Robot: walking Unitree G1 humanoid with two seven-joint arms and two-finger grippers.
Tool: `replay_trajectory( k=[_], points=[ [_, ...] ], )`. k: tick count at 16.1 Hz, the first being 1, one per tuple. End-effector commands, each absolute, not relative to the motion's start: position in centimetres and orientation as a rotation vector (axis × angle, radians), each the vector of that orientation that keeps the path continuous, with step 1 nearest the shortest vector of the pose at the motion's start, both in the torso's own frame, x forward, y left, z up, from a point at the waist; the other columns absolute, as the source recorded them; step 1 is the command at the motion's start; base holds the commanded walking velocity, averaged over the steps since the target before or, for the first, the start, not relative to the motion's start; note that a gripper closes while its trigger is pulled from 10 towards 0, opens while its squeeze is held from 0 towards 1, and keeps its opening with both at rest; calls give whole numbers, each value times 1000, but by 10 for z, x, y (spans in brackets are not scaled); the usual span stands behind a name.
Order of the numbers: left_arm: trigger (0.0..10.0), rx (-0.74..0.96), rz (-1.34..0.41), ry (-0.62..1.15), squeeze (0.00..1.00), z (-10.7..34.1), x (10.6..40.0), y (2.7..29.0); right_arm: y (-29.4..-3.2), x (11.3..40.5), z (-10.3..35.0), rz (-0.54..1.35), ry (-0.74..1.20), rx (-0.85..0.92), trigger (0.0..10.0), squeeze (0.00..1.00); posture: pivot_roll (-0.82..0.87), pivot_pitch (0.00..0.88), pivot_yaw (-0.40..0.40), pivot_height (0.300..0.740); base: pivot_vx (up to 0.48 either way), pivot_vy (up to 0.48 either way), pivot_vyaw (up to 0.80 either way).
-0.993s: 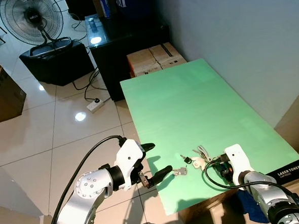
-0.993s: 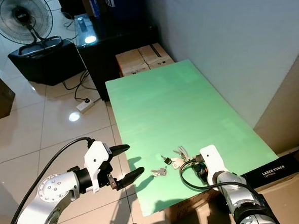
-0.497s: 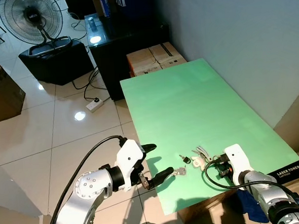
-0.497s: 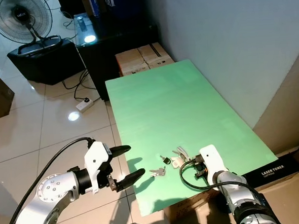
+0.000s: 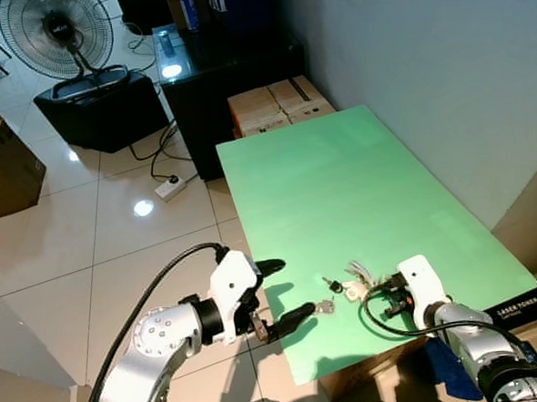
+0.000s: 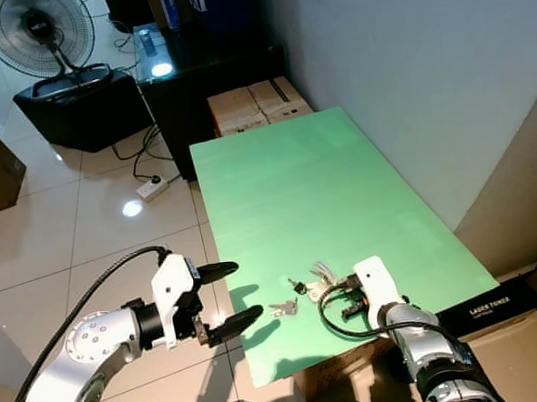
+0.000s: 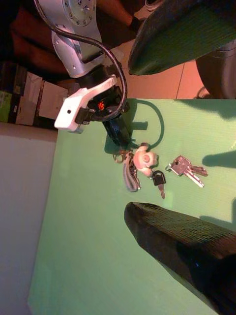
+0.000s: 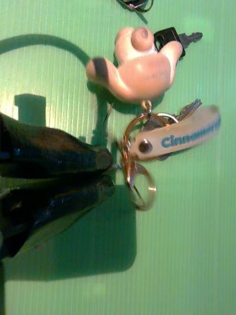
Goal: Hang keys on a hook
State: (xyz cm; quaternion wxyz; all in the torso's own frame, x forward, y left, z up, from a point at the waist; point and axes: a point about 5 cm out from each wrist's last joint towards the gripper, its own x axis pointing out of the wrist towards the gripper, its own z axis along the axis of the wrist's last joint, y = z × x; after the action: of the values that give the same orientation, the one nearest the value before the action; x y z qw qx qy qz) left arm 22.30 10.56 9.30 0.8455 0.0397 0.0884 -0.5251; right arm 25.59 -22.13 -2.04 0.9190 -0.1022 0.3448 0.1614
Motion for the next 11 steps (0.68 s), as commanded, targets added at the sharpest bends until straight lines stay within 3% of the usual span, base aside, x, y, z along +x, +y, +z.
replay_trajectory(
  k=[1, 11],
  points=[
    [10000, 96, -1102, 187, 0, 94, 222, 109, -219, 254, -22, 315, 704, -185, 0, 0, -29, 43, 121, 740, 0, 0, 0],
    [10000, 101, -1115, 191, 0, 94, 224, 109, -209, 250, -13, 103, 482, -237, 0, 0, -46, 15, 142, 740, 0, 0, 0]
  ],
)
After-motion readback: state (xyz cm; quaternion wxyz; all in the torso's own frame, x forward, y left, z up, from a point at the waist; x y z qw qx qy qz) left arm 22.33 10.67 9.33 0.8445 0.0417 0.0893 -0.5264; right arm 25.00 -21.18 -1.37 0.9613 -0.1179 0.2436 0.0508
